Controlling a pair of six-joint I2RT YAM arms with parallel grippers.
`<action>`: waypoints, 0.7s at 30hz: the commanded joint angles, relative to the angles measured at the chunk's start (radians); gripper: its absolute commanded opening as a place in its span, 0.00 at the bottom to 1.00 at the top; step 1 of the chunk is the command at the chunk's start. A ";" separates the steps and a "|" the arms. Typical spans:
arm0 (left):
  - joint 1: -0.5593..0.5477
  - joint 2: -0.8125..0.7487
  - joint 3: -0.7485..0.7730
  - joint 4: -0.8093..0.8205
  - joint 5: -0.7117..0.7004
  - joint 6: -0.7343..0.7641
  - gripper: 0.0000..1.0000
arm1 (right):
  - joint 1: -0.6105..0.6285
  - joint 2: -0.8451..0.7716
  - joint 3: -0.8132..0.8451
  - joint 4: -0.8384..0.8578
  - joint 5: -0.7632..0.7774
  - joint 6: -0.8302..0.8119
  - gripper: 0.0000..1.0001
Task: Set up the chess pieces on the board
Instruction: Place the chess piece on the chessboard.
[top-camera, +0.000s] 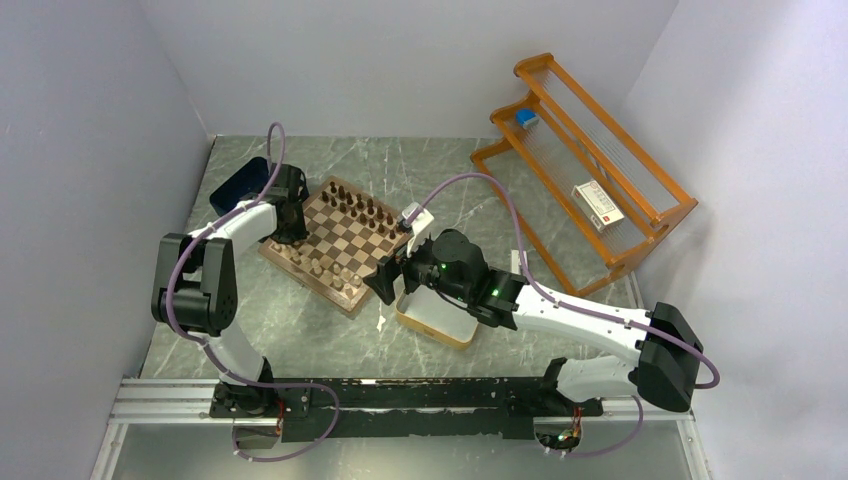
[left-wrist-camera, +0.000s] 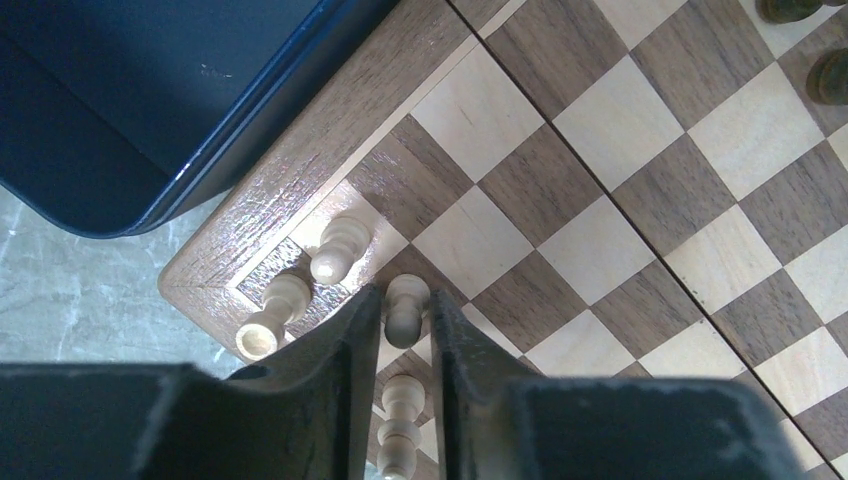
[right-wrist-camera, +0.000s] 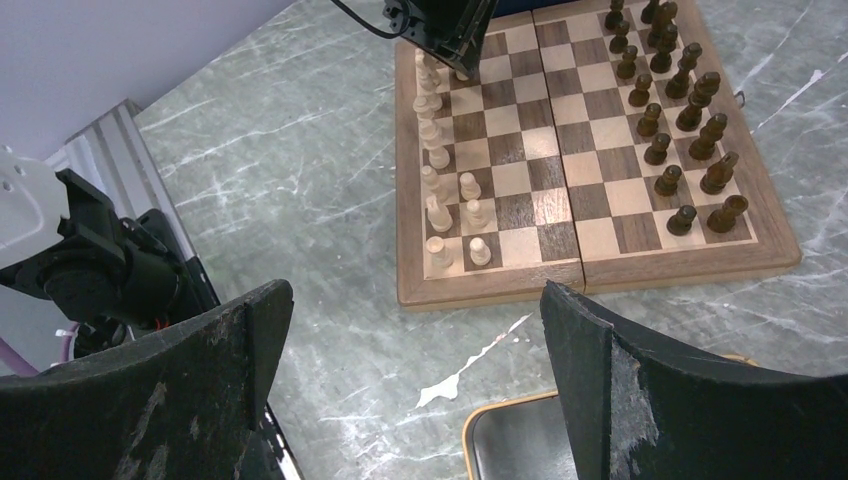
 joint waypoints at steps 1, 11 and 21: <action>0.007 0.014 0.016 -0.010 -0.005 -0.005 0.34 | -0.003 -0.024 -0.002 0.022 0.002 -0.001 1.00; 0.007 -0.028 0.070 -0.072 -0.001 0.015 0.40 | -0.003 -0.029 -0.024 0.036 -0.005 0.012 1.00; 0.007 -0.079 0.163 -0.116 0.023 0.020 0.38 | -0.003 -0.027 -0.022 0.040 -0.010 0.010 1.00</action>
